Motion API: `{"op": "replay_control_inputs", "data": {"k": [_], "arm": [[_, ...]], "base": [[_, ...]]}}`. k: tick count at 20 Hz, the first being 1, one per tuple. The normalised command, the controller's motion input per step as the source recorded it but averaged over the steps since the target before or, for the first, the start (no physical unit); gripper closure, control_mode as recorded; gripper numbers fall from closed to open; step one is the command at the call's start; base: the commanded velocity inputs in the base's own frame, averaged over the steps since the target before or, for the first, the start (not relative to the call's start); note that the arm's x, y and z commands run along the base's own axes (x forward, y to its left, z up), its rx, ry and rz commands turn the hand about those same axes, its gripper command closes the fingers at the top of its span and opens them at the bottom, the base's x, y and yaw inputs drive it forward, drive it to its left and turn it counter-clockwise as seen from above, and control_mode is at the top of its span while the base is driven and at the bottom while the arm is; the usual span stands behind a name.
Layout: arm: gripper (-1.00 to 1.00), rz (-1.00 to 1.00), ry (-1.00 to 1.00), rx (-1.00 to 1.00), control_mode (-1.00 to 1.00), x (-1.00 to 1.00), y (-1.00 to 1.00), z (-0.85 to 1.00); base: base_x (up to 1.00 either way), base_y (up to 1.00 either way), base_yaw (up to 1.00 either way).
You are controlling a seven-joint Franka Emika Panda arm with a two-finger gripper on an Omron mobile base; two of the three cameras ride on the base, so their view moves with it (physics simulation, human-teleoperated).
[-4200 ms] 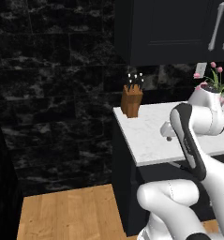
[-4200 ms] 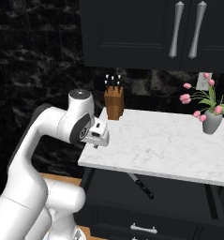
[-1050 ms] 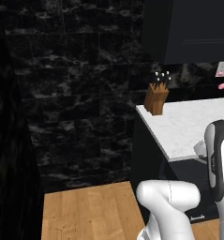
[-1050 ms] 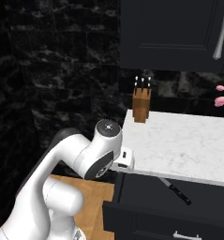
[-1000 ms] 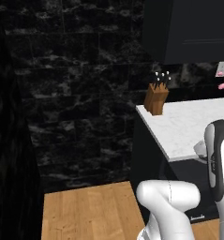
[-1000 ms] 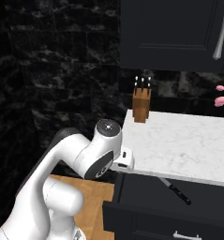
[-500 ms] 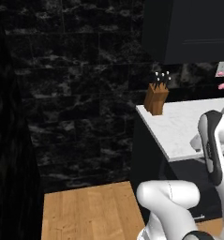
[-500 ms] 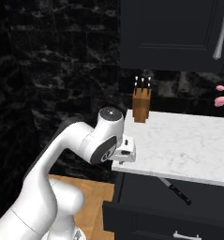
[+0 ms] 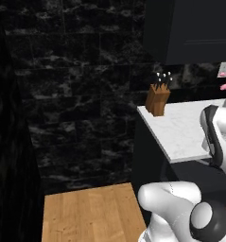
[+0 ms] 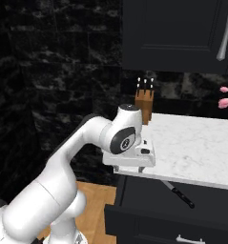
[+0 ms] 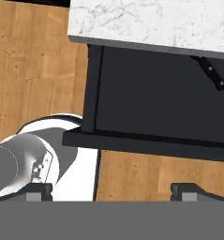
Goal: Pick up the knife from the drawer and place it on the cutting board. Then place the meat from the plate to the cutting board.
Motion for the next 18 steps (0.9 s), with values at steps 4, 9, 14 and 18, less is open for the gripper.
{"op": "replay_control_inputs", "data": {"k": [4, 9, 14, 18], "arm": [[-1.00, -0.04, 0.14, -0.01, -1.00, -0.27, -0.18, -0.16], [-1.00, 0.00, 0.07, 0.00, -1.00, -0.19, 0.00, -0.40], [-1.00, 0.00, 0.01, 0.00, -1.00, -0.02, 0.00, -0.40], [-1.00, 0.00, 0.01, 0.00, -1.00, 0.00, -0.03, -0.45]], "base": [[0.00, 0.00, 0.00], [0.00, 0.00, 0.00], [0.00, 0.00, 0.00], [0.00, 0.00, 0.00]]}}
